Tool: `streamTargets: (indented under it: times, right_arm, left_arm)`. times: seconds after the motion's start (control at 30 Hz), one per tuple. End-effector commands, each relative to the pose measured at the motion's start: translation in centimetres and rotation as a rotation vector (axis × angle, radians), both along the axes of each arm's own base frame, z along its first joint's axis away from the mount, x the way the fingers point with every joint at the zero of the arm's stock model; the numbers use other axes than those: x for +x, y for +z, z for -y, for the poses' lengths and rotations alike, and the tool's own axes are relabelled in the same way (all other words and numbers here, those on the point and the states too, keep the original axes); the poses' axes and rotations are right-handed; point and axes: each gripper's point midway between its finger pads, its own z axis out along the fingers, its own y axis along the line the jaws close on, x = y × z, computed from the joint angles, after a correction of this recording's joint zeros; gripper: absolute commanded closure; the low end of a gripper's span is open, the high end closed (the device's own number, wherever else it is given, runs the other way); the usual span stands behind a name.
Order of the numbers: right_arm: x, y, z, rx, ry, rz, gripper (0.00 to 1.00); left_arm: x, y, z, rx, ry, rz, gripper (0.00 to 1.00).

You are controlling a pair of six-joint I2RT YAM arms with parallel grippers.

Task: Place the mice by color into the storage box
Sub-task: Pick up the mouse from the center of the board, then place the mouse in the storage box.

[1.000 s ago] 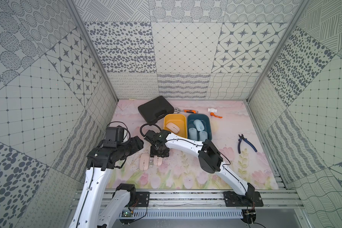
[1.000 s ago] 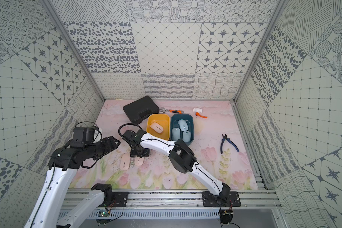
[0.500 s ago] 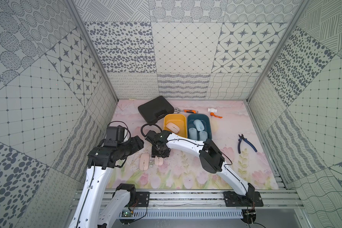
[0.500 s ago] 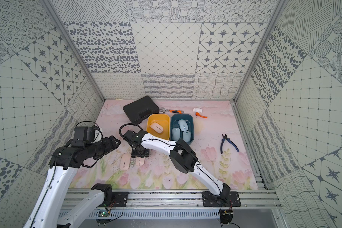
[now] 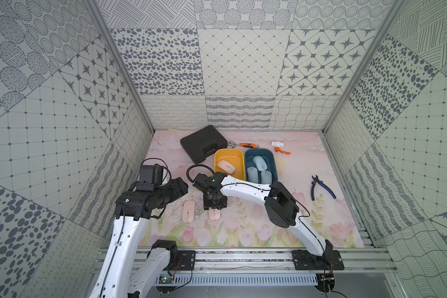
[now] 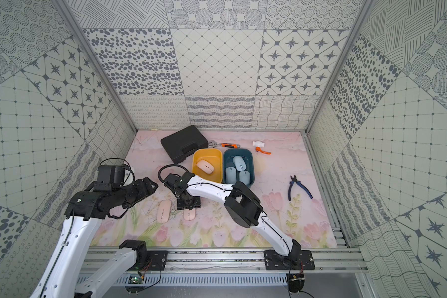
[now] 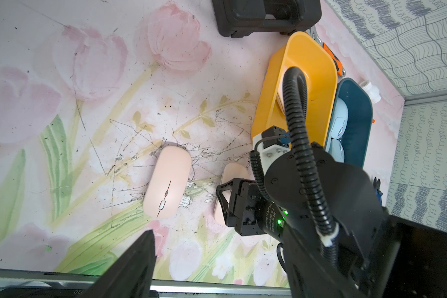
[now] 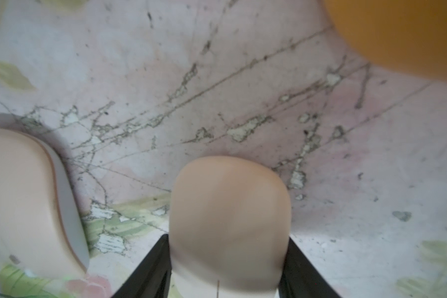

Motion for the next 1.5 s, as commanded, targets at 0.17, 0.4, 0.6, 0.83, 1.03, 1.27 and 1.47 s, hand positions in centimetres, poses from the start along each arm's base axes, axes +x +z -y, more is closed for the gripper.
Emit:
streamTargets:
  times: [0.17, 0.4, 0.6, 0.83, 1.03, 1.27, 1.47]
  right_arm:
    - [0.4, 3.4, 0.5, 0.012, 0.014, 0.041, 0.47]
    - [0.6, 4.3, 0.6, 0.024, 0.020, 0.050, 0.46]
    - [1.3, 6.1, 1.0, 0.042, 0.016, 0.074, 0.46]
    - [2.3, 8.5, 2.2, 0.046, 0.014, 0.110, 0.46]
    - [4.5, 10.9, 3.6, 0.076, -0.002, 0.132, 0.45]
    - [9.4, 13.7, 6.2, 0.082, -0.018, 0.176, 0.44]
    - [14.2, 14.0, 7.8, 0.082, -0.026, 0.179, 0.44]
  left_arm:
    - [0.7, 0.3, 0.1, -0.011, -0.001, 0.025, 0.19]
    - [0.6, 0.1, 0.1, -0.009, 0.001, 0.017, 0.19]
    - [0.6, 0.4, 0.0, -0.015, 0.016, 0.020, 0.19]
    - [0.6, 1.2, -0.5, -0.015, 0.064, 0.037, 0.19]
    - [0.7, 1.8, -0.3, -0.038, 0.075, 0.041, 0.18]
    - [1.1, 1.3, 0.1, -0.057, 0.065, 0.023, 0.18]
    - [1.3, 0.6, 0.2, -0.055, 0.063, 0.002, 0.18]
